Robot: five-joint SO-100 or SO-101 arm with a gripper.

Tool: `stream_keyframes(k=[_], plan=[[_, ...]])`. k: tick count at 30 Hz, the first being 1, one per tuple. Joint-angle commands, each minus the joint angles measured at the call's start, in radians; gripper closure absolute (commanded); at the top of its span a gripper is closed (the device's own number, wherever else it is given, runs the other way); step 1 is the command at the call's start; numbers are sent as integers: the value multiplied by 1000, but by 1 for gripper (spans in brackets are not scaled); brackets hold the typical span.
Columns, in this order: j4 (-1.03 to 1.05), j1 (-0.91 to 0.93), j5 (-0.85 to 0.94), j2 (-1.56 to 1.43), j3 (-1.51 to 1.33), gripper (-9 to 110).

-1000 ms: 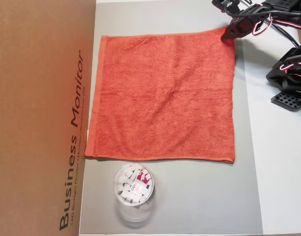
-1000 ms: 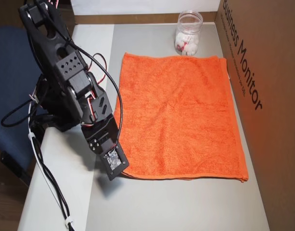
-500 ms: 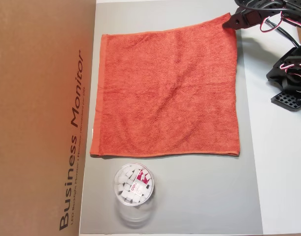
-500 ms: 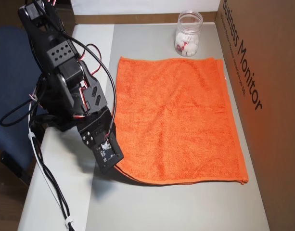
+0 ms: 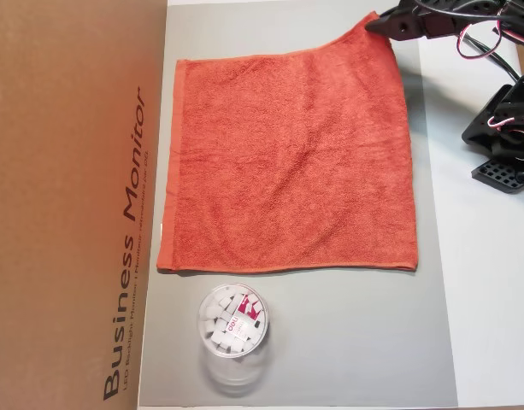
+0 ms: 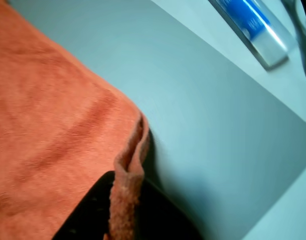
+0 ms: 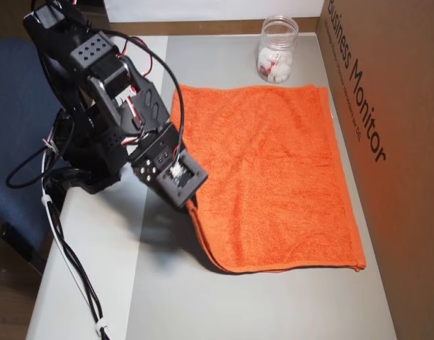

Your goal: Fold the blanket.

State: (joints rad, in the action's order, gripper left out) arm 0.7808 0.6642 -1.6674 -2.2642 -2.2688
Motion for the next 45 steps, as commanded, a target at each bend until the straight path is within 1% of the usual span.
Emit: stream_keyframes(k=[1, 16, 31, 45], plan=[[-5, -35, -11, -17, 100, 102], [-12, -202, 3, 12, 153, 102], [0, -364, 5, 360, 535, 102], [0, -545, 6, 535, 726, 102]])
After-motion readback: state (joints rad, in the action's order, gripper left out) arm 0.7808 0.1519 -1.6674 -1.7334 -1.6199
